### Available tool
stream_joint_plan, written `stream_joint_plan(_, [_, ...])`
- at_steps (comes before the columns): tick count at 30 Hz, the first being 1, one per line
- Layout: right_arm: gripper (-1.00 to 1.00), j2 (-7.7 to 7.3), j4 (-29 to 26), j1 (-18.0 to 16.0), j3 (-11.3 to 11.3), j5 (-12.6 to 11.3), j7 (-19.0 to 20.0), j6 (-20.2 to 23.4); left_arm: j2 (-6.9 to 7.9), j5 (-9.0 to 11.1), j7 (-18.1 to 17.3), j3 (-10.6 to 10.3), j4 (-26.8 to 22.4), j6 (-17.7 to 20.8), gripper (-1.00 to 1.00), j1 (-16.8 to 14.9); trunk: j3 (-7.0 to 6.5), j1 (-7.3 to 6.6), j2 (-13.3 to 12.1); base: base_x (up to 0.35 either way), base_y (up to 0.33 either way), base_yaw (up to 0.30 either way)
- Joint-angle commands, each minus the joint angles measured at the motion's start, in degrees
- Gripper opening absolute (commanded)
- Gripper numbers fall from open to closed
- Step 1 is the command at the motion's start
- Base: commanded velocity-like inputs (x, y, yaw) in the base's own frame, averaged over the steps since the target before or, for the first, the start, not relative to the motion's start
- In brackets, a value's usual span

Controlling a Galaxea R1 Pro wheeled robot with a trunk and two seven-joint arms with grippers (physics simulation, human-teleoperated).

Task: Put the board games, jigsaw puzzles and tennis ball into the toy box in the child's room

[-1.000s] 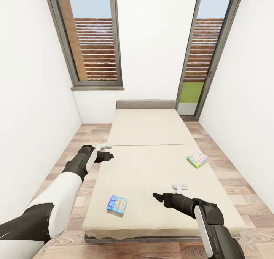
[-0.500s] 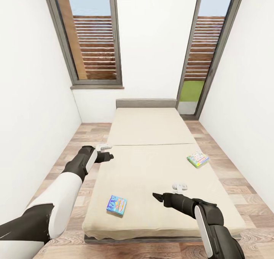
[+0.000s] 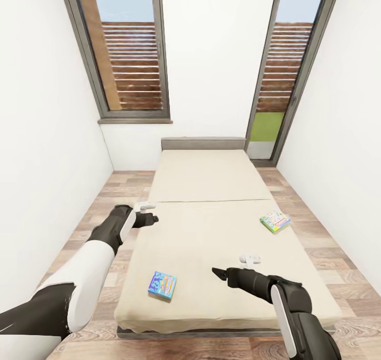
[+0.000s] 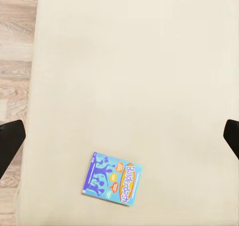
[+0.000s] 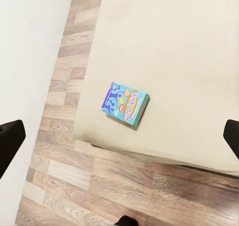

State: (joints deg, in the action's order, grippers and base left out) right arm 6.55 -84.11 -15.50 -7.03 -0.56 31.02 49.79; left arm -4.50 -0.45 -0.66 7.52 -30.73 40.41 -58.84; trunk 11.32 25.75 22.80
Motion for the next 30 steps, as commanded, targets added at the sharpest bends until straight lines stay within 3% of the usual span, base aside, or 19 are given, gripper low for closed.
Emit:
stream_joint_plan(1, [1.0,0.05,-0.44,-0.06,-0.11,-0.04,0.34,0.6,-0.07,-0.08,-0.06,0.4,0.99,-0.22,1.0,-0.05,0.12,0.03,0.12,0.0,0.0,0.0])
stream_joint_plan(6, [1.0,0.05,-2.36,-0.06,-0.07,-0.05,1.29,3.01,-0.12,-0.1,0.16,0.39,3.44,-2.33,1.0,-0.05,0.28,0.03,0.12,0.0,0.0,0.0])
stream_joint_plan(10, [1.0,0.01,-4.38,-0.06,-0.2,-0.01,4.65,6.77,-0.15,-0.09,1.28,0.45,4.95,-3.81,1.0,-0.05,0.58,0.03,0.12,0.0,0.0,0.0])
stream_joint_plan(15, [1.0,-0.68,-5.34,-0.06,-1.26,0.05,13.44,8.99,-0.22,-0.08,3.3,0.53,5.63,-4.49,1.0,-0.05,1.03,0.03,0.12,0.0,0.0,0.0])
stream_joint_plan(21, [1.0,-2.0,-5.51,-0.05,-3.95,0.04,19.1,9.42,-0.24,-0.08,3.76,0.57,5.75,-4.65,1.0,-0.05,1.59,0.03,0.12,0.0,0.0,0.0])
stream_joint_plan(30, [1.0,-2.2,-5.54,-0.03,-4.6,0.04,21.11,9.27,-0.25,-0.08,3.82,0.49,5.77,-5.41,1.0,-0.05,2.43,0.03,0.12,0.0,0.0,0.0])
